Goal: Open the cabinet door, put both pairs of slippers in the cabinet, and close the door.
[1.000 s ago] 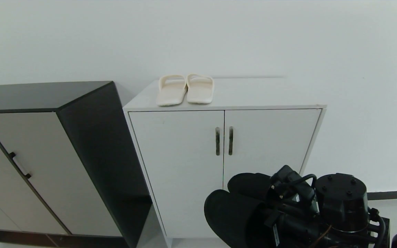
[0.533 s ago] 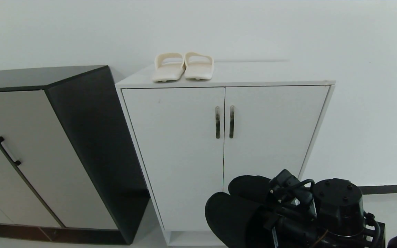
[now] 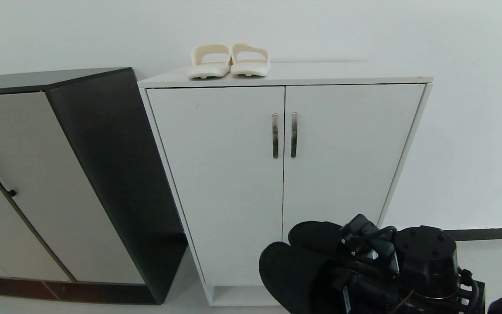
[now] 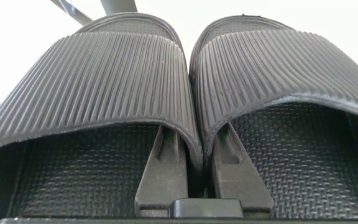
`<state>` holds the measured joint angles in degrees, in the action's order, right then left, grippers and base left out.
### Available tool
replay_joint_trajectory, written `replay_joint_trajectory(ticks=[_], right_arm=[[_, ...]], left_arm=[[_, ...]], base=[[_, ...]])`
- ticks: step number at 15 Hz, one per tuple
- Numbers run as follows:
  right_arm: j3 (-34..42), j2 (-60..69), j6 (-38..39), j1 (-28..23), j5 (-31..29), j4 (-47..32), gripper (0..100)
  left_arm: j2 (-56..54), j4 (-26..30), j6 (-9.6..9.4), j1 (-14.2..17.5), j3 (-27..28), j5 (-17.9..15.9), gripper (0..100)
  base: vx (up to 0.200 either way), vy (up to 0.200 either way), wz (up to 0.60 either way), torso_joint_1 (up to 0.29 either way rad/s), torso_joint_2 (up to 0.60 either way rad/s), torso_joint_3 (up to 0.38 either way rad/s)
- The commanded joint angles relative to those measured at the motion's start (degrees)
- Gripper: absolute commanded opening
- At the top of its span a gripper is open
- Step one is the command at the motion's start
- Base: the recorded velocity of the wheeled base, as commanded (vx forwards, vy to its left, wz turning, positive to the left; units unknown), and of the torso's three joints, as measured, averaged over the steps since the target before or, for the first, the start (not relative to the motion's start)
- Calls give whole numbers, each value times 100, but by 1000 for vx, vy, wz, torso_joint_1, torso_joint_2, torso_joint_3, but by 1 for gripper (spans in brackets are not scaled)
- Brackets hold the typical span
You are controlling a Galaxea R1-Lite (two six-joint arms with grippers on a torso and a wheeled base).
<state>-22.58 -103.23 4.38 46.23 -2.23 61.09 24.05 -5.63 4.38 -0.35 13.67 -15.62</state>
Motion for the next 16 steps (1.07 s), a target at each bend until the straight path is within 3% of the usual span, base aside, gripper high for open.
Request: replay_joint_trajectory(ticks=[1,2,5,8,12,14,16], right_arm=[[8,-31,11,-17,12,140,0],[25,-22,2,-17,3,202,0],[96,-13,-7,-35,3,439,0],[122,-66,-7,-131,12,439,0],[131,-241,11,-175,21,509,0],[131,-268,-7,-175,12,589,0],[157,-268,-16,-246,12,738,0]], left_arm=[[2446,-905,-7,-88,743,-1444,100],[3044,-1063,-121,-387,989,-1594,100],[4345,-1854,-139,-1327,1666,-1541,100],[5443,-2434,-77,-2021,2518,-1251,100],[6551,-2698,520,-2742,3933,-1216,100],[6946,-2671,556,-2988,4478,-1207,100],[7333,-2478,758,-3181,5058,-1216,100]], base=[[0,0,0,-17,159,134],[0,0,0,-7,85,80],[0,0,0,1,19,14],[0,0,0,0,0,0],[0,0,0,0,0,0],[0,0,0,0,0,0],[0,0,0,0,0,0]])
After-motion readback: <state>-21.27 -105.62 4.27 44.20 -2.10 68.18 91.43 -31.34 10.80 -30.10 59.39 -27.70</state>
